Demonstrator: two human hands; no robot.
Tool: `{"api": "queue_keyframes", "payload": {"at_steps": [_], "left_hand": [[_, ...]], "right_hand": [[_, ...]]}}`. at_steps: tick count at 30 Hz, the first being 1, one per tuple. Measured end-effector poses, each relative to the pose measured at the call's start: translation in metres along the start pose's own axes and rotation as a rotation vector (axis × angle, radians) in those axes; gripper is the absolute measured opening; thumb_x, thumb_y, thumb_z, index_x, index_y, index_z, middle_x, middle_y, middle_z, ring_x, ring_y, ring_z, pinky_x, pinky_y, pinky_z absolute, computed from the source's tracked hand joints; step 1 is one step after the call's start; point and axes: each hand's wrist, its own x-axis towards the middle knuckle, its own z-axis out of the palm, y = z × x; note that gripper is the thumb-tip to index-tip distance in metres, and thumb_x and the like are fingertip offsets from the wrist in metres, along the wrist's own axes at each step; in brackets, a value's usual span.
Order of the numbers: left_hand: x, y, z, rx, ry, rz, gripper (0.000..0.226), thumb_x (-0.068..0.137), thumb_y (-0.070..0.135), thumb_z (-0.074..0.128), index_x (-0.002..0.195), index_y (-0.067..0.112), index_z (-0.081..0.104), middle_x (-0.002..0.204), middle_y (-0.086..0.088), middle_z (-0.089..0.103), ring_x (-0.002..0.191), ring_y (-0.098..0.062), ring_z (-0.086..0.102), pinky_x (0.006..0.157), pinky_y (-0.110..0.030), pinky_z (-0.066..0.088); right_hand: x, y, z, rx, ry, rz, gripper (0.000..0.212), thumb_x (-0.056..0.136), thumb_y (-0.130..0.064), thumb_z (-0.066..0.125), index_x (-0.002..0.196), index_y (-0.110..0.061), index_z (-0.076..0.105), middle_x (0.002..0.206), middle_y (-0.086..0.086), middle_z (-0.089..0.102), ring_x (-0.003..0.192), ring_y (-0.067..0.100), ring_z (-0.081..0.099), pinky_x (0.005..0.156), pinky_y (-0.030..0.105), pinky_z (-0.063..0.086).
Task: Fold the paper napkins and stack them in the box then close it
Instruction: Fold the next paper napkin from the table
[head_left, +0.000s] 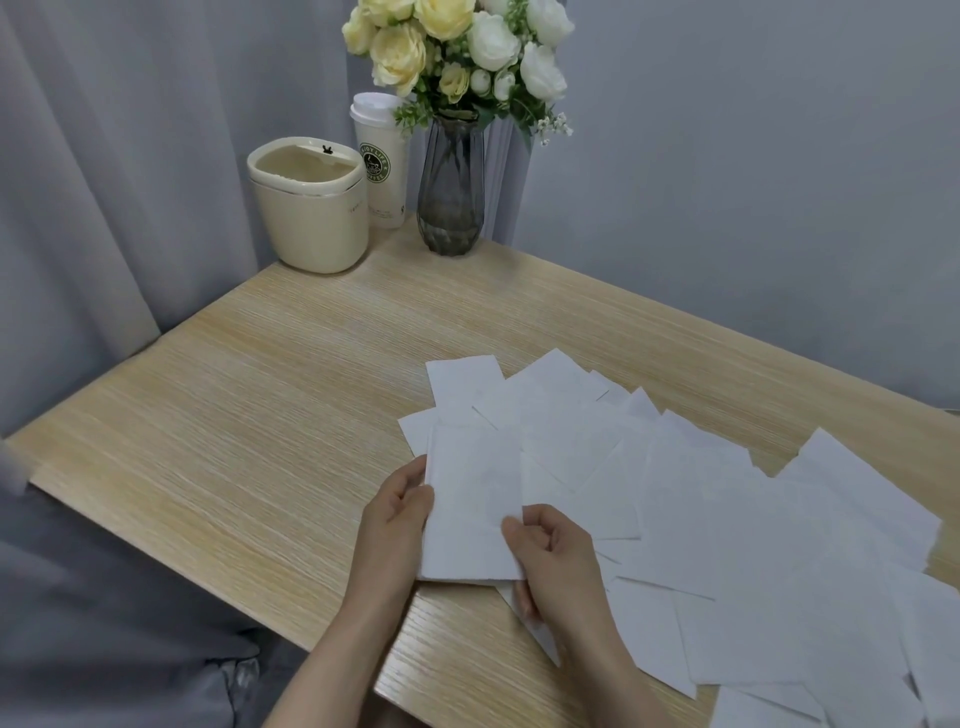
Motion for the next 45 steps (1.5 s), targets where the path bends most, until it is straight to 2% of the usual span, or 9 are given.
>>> {"api": "queue_keyframes", "payload": {"at_steps": [8,12,17,23,27,32,36,41,45], "left_hand": [[-0.004,0.000,0.004,-0.038,-0.016,0.029,0.033,0.095,-0.001,0.051,0.115,0.023,0.064,0.099,0.006,0.077,0.085,-0.008,0.072,0.061,-0.017,0.052],[-0.008,-0.003,0.006,-0.077,-0.007,0.041,0.037,0.095,-0.003,0.050,0.112,0.026,0.066,0.102,0.004,0.076,0.087,-0.010,0.073,0.060,-0.016,0.052],[-0.014,-0.002,0.013,-0.179,-0.041,0.010,0.032,0.097,0.003,0.052,0.114,0.026,0.066,0.102,-0.002,0.076,0.088,-0.017,0.073,0.060,-0.021,0.054],[-0.028,0.007,0.034,-0.096,-0.139,0.033,0.032,0.099,0.010,0.050,0.120,0.032,0.060,0.108,0.006,0.074,0.093,-0.017,0.073,0.061,-0.028,0.056],[-0.039,0.008,0.046,0.000,-0.178,0.034,0.033,0.100,0.019,0.051,0.126,0.037,0.051,0.109,0.000,0.069,0.080,-0.029,0.073,0.040,-0.032,0.050],[-0.038,0.010,0.050,-0.008,-0.198,0.031,0.034,0.096,0.017,0.058,0.123,0.037,0.053,0.113,0.006,0.070,0.099,-0.014,0.070,0.069,-0.030,0.056],[-0.032,0.017,0.046,-0.032,-0.239,-0.005,0.039,0.092,0.015,0.064,0.125,0.033,0.054,0.076,0.015,0.068,0.080,-0.010,0.070,0.048,-0.026,0.052],[-0.032,0.022,0.049,0.030,-0.401,-0.019,0.057,0.077,0.011,0.073,0.122,0.044,0.057,0.069,0.006,0.067,0.054,-0.019,0.066,0.041,-0.027,0.050],[-0.035,0.018,0.063,-0.021,-0.380,0.032,0.055,0.082,-0.001,0.069,0.108,0.047,0.071,0.095,-0.004,0.071,0.051,-0.021,0.063,0.041,-0.028,0.051]], "right_hand": [[-0.003,-0.001,-0.001,-0.136,0.040,-0.049,0.010,0.089,-0.024,0.059,0.087,-0.018,0.066,0.050,-0.010,0.051,0.048,0.008,0.049,0.053,0.025,0.040],[-0.006,-0.006,-0.004,-0.185,0.217,-0.199,0.017,0.087,-0.026,0.061,0.103,-0.034,0.062,0.082,-0.021,0.064,0.078,-0.004,0.058,0.073,0.019,0.044],[-0.007,-0.013,-0.005,-0.057,0.068,-0.109,0.044,0.094,-0.026,0.056,0.134,-0.033,0.040,0.119,-0.020,0.054,0.093,-0.022,0.052,0.071,-0.001,0.041],[-0.015,-0.019,-0.008,-0.021,0.049,-0.164,0.050,0.100,-0.015,0.044,0.146,-0.031,0.033,0.142,-0.016,0.045,0.127,0.001,0.045,0.108,0.029,0.040],[-0.016,-0.018,-0.016,-0.072,0.031,-0.179,0.052,0.100,-0.012,0.041,0.146,-0.035,0.033,0.142,-0.016,0.046,0.126,0.004,0.048,0.106,0.036,0.043],[-0.016,-0.019,-0.040,-0.050,0.018,-0.213,0.049,0.096,-0.003,0.047,0.134,-0.034,0.050,0.126,-0.016,0.062,0.116,0.005,0.058,0.096,0.034,0.049],[-0.018,-0.022,-0.069,-0.049,-0.051,-0.196,0.040,0.095,-0.005,0.052,0.122,-0.033,0.060,0.114,-0.014,0.069,0.104,0.006,0.065,0.081,0.024,0.051],[-0.025,-0.028,-0.097,-0.102,-0.212,-0.122,0.037,0.094,-0.006,0.053,0.124,-0.028,0.060,0.113,-0.012,0.070,0.105,0.007,0.065,0.083,0.019,0.051],[-0.031,-0.025,-0.112,-0.009,-0.074,-0.116,0.042,0.091,-0.009,0.061,0.125,-0.033,0.059,0.106,0.010,0.071,0.100,0.018,0.068,0.086,0.027,0.054]]}}
